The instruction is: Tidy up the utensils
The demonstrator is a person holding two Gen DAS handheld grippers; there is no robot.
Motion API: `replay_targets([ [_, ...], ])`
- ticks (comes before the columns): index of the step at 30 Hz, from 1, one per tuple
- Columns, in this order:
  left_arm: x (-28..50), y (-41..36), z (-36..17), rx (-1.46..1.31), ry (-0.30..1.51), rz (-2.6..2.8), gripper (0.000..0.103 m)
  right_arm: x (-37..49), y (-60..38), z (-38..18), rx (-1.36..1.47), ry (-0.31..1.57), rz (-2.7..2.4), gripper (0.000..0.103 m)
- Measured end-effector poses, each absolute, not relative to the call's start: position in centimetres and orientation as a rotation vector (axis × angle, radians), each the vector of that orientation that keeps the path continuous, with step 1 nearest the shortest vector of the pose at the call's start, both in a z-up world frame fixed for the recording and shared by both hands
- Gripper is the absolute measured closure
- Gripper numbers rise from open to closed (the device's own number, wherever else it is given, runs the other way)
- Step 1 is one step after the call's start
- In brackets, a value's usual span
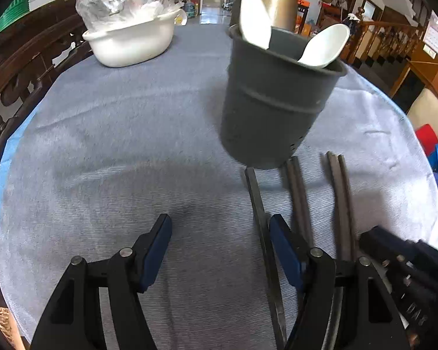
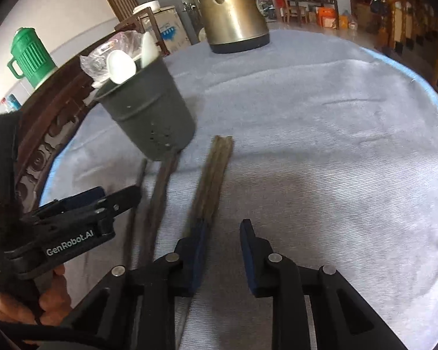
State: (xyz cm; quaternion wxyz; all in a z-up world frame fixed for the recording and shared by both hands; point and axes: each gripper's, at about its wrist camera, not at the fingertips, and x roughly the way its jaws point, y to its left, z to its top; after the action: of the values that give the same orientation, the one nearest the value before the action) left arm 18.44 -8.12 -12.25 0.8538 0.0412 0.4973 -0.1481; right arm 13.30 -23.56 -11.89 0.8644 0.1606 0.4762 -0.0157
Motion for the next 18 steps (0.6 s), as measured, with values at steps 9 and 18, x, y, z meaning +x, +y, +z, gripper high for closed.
replay_targets([
  [9,18.6,-7.6,-12.0,0.059,1.045,-0.327,0.033,14.0,-24.1,-11.1,0.399,0.985,0.018,0.079],
  [18,19.4,-7.3,-12.1,0.065,1.034,-0.332,0.057,14.4,-23.5,-11.7,0.331,1.016,-0.020,0.079],
])
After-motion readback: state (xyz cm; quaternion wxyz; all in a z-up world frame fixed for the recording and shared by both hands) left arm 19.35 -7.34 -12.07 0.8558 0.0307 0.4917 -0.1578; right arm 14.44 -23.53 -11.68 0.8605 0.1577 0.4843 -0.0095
